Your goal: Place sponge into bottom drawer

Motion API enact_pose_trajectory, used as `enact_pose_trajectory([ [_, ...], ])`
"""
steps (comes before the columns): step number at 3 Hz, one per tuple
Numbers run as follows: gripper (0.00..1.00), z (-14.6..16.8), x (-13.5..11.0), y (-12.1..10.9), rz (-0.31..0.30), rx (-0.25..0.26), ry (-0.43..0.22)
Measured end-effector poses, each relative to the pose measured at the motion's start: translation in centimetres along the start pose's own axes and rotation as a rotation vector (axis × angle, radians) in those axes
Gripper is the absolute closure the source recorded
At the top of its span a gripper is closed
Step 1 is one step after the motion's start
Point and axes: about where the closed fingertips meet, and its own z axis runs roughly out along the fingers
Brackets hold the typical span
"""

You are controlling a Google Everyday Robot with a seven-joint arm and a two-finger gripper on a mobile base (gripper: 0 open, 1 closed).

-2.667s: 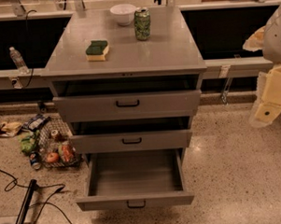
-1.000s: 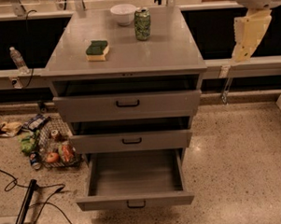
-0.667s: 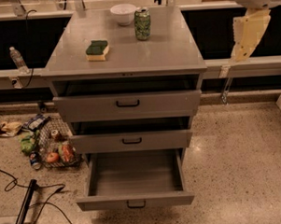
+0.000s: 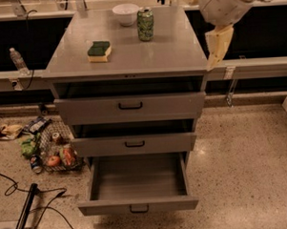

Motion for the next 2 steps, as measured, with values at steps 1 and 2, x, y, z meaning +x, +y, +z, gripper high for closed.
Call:
enact_pose_trajectory([
  [1, 0.00, 5.25, -1.36, -1.69, -0.230, -0.007, -0.030],
  [2, 0.00, 5.97, -1.07, -1.77, -0.358, -0.014, -0.014],
])
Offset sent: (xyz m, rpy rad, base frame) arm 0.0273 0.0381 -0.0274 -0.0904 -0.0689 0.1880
